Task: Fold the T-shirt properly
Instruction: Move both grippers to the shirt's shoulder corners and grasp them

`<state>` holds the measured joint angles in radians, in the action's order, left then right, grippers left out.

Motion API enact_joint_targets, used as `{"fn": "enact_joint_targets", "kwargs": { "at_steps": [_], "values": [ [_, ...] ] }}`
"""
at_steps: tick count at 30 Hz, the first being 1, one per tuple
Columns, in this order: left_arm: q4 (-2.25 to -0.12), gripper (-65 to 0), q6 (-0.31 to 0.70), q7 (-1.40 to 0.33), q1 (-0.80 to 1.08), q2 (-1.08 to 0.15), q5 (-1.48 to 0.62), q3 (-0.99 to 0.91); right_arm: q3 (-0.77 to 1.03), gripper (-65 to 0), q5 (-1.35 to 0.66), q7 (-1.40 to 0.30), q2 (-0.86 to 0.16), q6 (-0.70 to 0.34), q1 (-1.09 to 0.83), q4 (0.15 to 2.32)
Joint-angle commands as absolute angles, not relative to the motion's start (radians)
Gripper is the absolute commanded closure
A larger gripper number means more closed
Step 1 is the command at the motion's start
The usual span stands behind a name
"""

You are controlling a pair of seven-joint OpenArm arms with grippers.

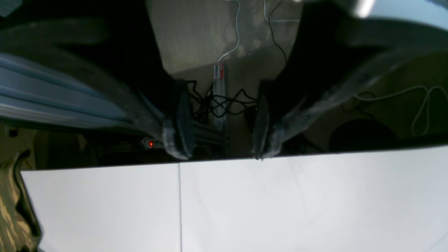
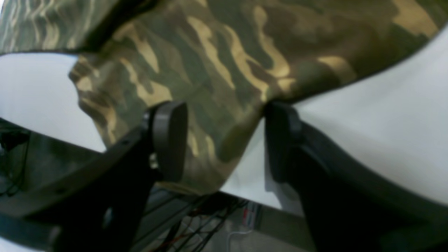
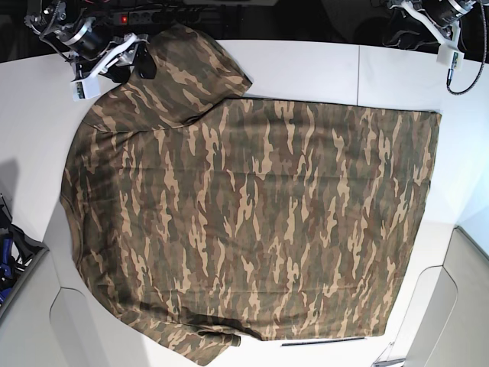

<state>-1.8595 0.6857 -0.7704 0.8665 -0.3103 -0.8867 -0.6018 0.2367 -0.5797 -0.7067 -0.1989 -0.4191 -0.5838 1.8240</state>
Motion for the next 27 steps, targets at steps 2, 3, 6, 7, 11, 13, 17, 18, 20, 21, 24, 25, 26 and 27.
{"fn": "enact_joint_targets", "kwargs": {
  "at_steps": [2, 3, 6, 7, 11, 13, 17, 18, 20, 21, 24, 25, 26, 27],
  "values": [
    [-1.872, -33.5, 0.698, -0.759, 0.878, -0.319, -0.901, -0.61, 0.228, -34.7, -0.592, -0.693, -0.198, -0.424, -0.587, 1.835],
    [-1.872, -34.5, 0.698, -0.759, 0.878, -0.319, -0.901, -0.61, 0.22, -34.7, -0.591, -0.693, -0.199, -0.427, -0.588, 1.835],
    [-1.872, -38.0, 0.698, -0.759, 0.872, -0.322, -0.9, -0.61, 0.196, -34.7, -0.591, -0.693, -0.198, -0.434, -0.588, 1.835],
    [-1.872, -38.1, 0.698, -0.76, 0.867, -0.329, -0.897, -0.61, 0.188, -34.7, -0.591, -0.693, -0.198, -0.434, -0.588, 1.835],
    [-1.872, -38.1, 0.674, -0.76, 0.833, -0.37, -0.894, -0.619, 0.17, -34.7, -0.59, -0.693, -0.19, -0.434, -0.588, 1.835],
    [-1.872, -38.1, 0.665, -0.76, 0.81, -0.391, -0.894, -0.64, 0.17, -34.7, -0.578, -0.693, -0.182, -0.434, -0.588, 1.835],
    [-1.869, -44.5, 0.665, -0.759, 0.764, -0.44, -0.894, -0.671, 0.17, -34.7, -0.553, -0.692, -0.179, -0.434, -0.588, 1.835],
    [-1.864, -45.5, 0.665, -0.759, 0.754, -0.454, -0.894, -0.673, 0.17, -34.7, -0.553, -0.692, -0.179, -0.434, -0.588, 1.835],
    [-1.839, -45.6, 0.645, -0.749, 0.728, -0.477, -0.894, -0.673, 0.17, -34.7, -0.553, -0.692, -0.179, -0.434, -0.588, 1.835],
    [-1.821, -45.6, 0.633, -0.736, 0.714, -0.489, -0.893, -0.673, 0.17, -34.7, -0.553, -0.693, -0.179, -0.434, -0.588, 1.835],
    [-1.741, -45.6, 0.613, -0.706, 0.659, -0.524, -0.893, -0.673, 0.17, -34.7, -0.553, -0.692, -0.179, -0.434, -0.588, 1.835],
    [-1.711, -45.6, 0.614, -0.706, 0.637, -0.533, -0.894, -0.673, 0.17, -34.7, -0.553, -0.693, -0.179, -0.434, -0.588, 1.835],
    [-1.682, -45.6, 0.614, -0.706, 0.614, -0.542, -0.894, -0.673, 0.17, -34.7, -0.553, -0.692, -0.179, -0.434, -0.588, 1.835],
    [-1.653, -45.6, 0.614, -0.706, 0.595, -0.55, -0.894, -0.673, 0.17, -34.7, -0.553, -0.693, -0.179, -0.434, -0.588, 1.835]
  ]
}}
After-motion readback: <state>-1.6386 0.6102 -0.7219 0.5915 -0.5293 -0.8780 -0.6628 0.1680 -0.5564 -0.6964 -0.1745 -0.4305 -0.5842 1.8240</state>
